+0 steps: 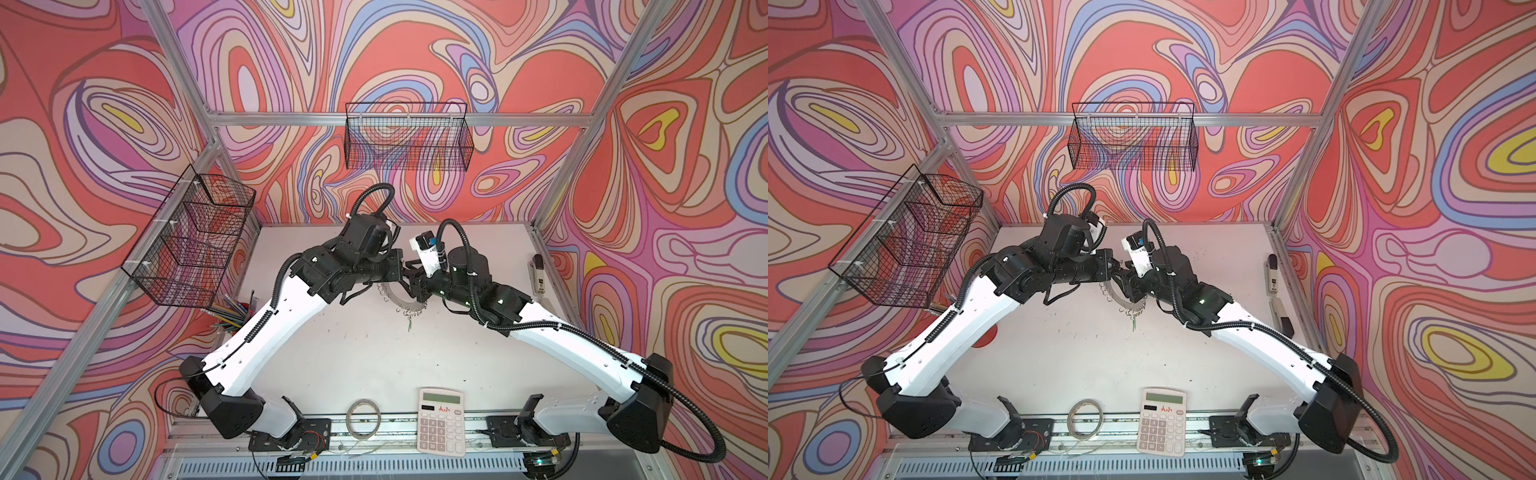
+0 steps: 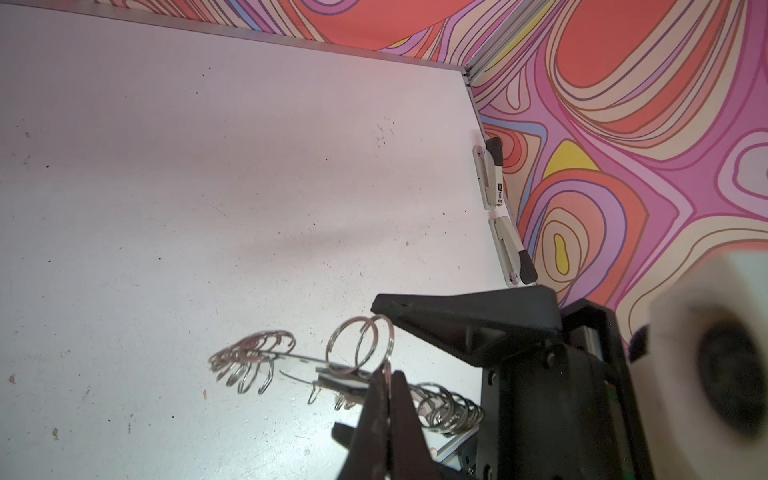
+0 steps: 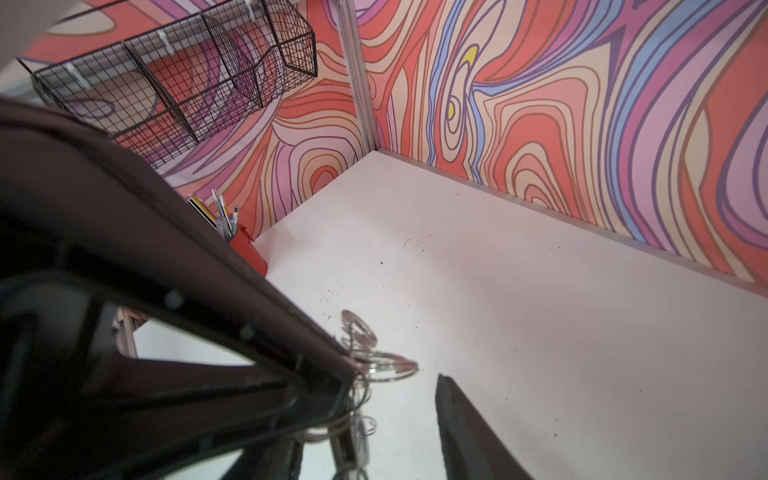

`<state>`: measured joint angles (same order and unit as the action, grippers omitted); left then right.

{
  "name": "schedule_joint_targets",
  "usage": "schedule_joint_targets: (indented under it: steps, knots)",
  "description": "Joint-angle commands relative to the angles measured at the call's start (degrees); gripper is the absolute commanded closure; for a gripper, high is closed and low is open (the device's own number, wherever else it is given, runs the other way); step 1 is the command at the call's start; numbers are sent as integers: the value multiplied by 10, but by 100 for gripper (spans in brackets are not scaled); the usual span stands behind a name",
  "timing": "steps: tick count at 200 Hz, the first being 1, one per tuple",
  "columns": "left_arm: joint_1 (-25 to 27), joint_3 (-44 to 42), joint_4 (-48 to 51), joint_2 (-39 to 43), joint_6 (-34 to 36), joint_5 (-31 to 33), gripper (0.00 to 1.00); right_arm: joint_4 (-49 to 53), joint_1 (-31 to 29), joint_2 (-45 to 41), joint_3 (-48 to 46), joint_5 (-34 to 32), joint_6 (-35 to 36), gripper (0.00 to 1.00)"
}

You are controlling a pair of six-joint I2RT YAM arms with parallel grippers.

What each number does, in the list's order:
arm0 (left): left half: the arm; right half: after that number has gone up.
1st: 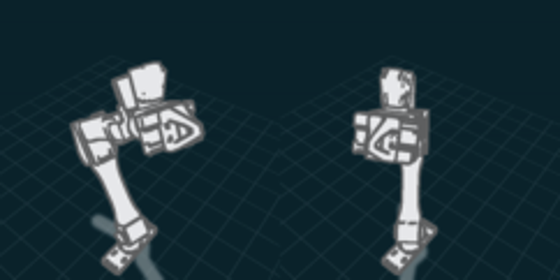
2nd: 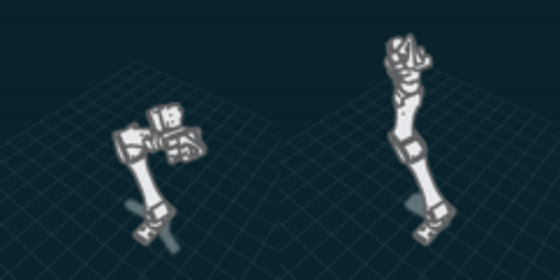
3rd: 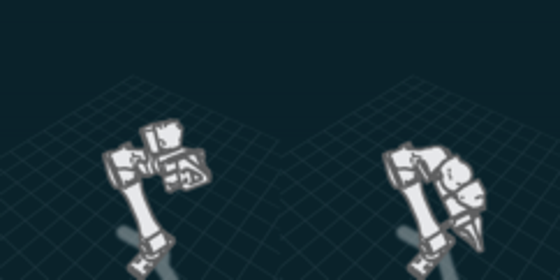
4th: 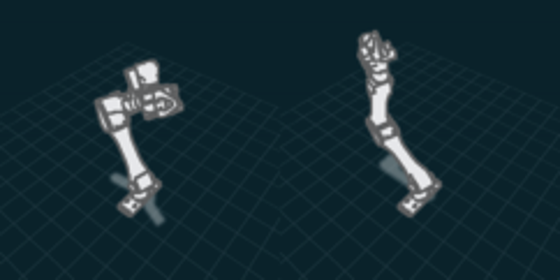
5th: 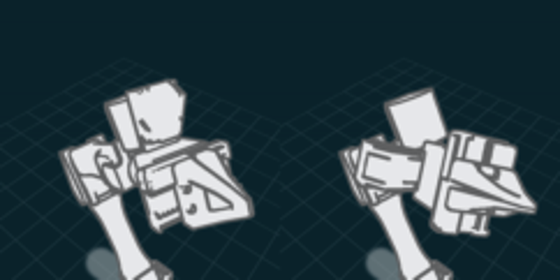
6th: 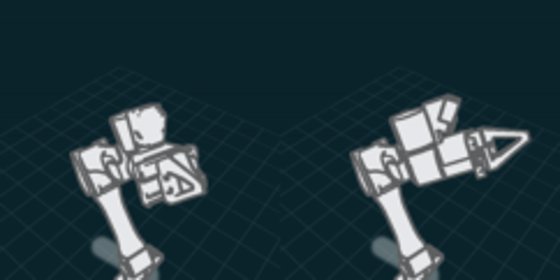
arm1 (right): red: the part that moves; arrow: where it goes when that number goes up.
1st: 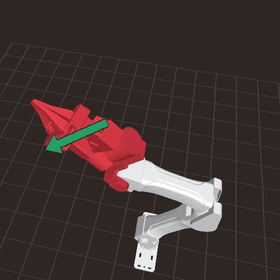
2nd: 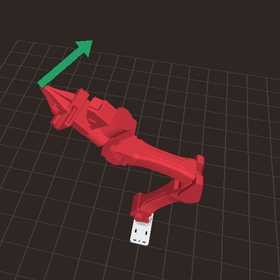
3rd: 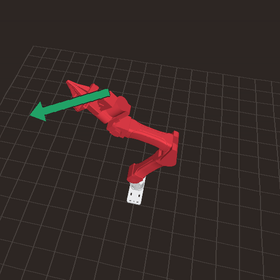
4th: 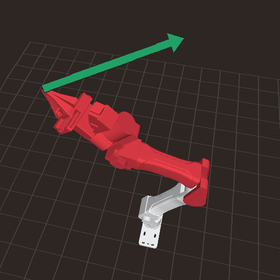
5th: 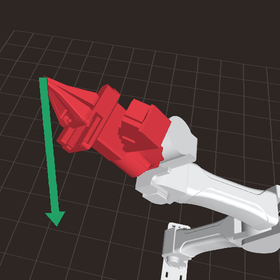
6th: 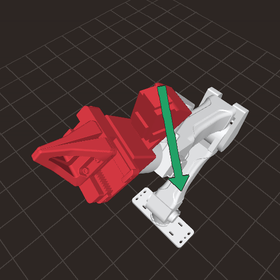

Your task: Put the keys on the keyring

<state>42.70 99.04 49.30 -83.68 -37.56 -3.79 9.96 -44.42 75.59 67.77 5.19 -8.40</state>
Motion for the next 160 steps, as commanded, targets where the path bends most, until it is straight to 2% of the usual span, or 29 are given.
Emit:
schedule_joint_targets:
  steps: [1,49,72,101,121,148,160]
  knots:
    - [2,-12,13,27,-4,-15,100,-23,6,-21,-12,-50,-6,54]
    - [0,-3,27,29,11,-7,100,7,6,-22,-7,-47,-5,58]
    - [-1,10,43,25,26,-9,100,19,6,-29,-7,-40,2,66]
    - [-6,26,60,18,50,-27,100,31,6,-39,-5,-17,17,67]
    - [-8,35,65,15,70,-43,100,36,6,-42,-6,16,29,83]
    - [-14,57,86,7,102,-49,100,62,6,-41,3,23,36,84]
    - [-16,64,97,5,114,-50,100,68,6,-46,1,25,38,89]
